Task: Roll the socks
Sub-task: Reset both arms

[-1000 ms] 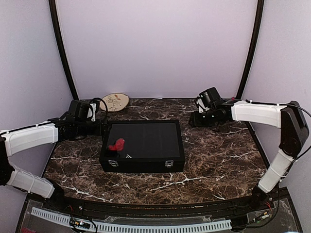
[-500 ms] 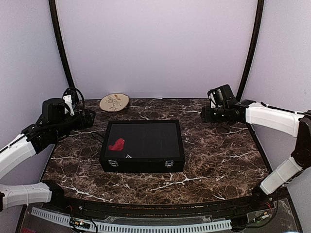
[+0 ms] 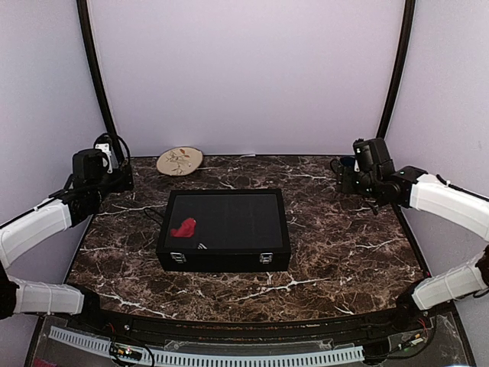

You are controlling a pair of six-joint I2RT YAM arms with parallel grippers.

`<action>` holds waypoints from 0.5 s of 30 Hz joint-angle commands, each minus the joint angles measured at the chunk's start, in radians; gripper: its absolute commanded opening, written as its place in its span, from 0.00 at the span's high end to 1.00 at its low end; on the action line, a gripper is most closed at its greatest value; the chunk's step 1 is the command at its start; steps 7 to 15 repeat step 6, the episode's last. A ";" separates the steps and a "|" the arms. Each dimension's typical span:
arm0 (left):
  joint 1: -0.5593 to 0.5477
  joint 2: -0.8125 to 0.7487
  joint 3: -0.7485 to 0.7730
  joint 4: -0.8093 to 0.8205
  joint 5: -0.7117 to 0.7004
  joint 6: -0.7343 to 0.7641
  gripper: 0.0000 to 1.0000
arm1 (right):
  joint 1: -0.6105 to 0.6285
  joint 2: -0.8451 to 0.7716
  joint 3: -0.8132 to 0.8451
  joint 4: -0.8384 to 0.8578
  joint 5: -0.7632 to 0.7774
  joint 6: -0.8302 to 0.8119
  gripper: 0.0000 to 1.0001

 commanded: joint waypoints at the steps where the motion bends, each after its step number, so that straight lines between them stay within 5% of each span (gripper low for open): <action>1: 0.022 -0.028 -0.050 0.099 0.040 0.048 0.01 | -0.005 -0.083 -0.051 0.003 0.035 0.019 0.26; 15: 0.023 -0.047 -0.084 0.097 0.048 0.037 0.01 | -0.005 -0.145 -0.097 0.016 0.047 0.021 0.23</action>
